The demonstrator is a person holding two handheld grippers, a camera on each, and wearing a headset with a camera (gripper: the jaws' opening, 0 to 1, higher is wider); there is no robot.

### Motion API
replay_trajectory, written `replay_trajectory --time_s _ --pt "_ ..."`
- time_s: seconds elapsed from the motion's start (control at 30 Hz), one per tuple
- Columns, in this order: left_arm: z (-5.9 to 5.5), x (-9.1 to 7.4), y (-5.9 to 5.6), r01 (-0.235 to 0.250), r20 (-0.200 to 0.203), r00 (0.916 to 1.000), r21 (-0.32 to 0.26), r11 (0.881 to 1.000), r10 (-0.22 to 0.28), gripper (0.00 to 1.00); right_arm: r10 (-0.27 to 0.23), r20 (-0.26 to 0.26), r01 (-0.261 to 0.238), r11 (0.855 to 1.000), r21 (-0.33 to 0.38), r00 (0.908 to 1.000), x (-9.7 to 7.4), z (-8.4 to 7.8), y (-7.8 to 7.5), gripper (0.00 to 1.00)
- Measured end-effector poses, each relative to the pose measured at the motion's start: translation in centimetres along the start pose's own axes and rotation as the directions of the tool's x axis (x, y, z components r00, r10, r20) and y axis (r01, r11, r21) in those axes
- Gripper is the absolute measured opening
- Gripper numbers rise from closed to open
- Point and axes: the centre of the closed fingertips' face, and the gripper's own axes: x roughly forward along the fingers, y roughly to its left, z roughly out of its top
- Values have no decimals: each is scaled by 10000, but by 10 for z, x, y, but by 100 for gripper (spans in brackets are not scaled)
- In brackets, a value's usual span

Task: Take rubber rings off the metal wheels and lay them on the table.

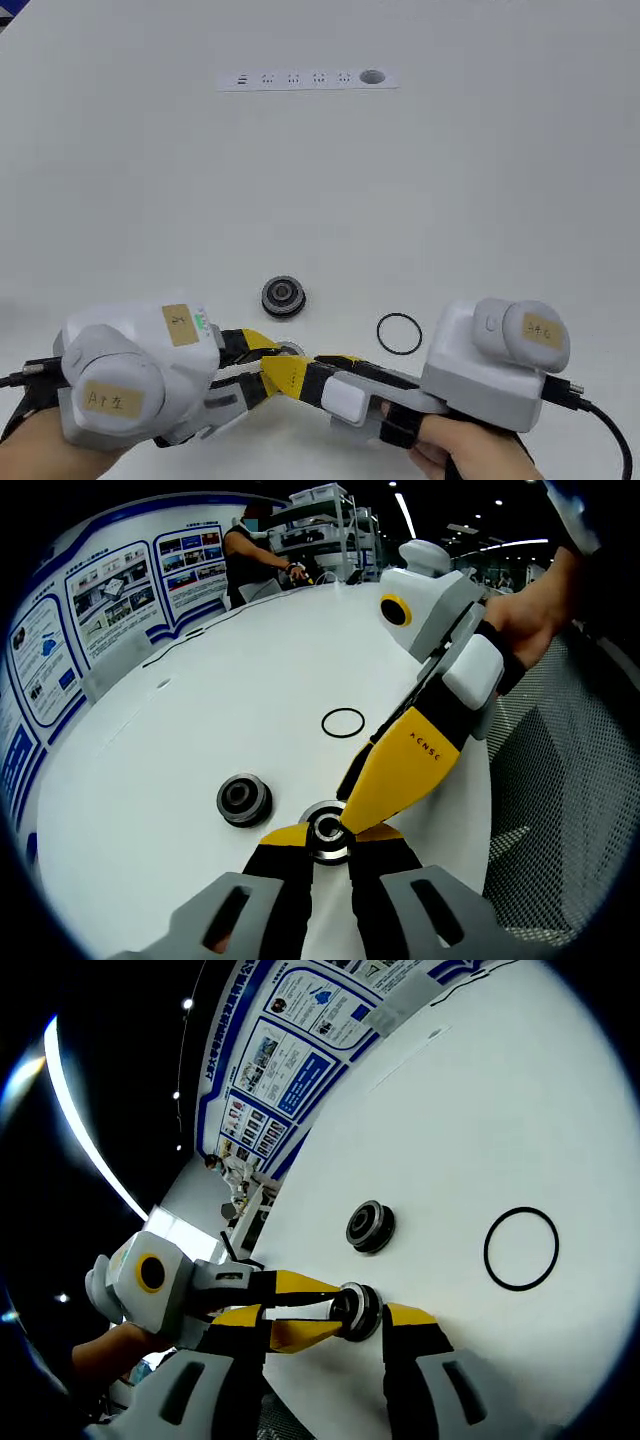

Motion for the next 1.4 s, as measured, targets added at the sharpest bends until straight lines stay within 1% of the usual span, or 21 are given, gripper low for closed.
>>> replay_trajectory --time_s 0.07,0.17,0.3,0.47,0.6,0.7,0.87,1.03,1.13,1.27,1.4 --pt "0 0 0 5 -5 10000 13 10000 -5 13 -24 -55 24 10000 20 10000 0 -1 0 49" --pt "0 0 0 2 1 10000 13 10000 -2 13 71 -122 -69 9998 170 9999 1 -3 2 49" --pt "0 0 0 8 -5 10000 43 10000 -8 13 88 -130 -86 9998 188 9999 2 -3 3 49" --pt "0 0 0 9 12 10000 38 10000 -9 13 127 -133 -122 9991 409 9998 2 -2 2 47" --pt "0 0 -1 15 20 10000 21 10000 -15 13 185 -164 -176 9983 556 9997 0 -2 1 43" --pt "0 0 -1 20 28 10000 17 10000 -20 13 246 -70 -237 9941 1058 9997 -3 -2 -1 41" --pt "0 0 -1 14 22 10000 25 10000 -14 13 162 -36 -158 9953 960 9999 -5 -2 -2 36" --pt "0 0 -1 24 7 10000 50 10000 -24 13 114 -2 -114 9954 947 9999 -6 -1 -4 30" --pt "0 0 -1 30 1 10000 57 10000 -30 13 -146 -62 151 9967 799 9999 -5 -2 -10 24" --pt "0 0 -1 31 5 10000 48 10000 -31 13 -483 -101 489 9956 799 9988 -5 -2 -19 10" --pt "0 0 0 38 -4 10000 49 10000 -38 13 -643 -186 654 9955 679 9978 -5 -2 -23 5"
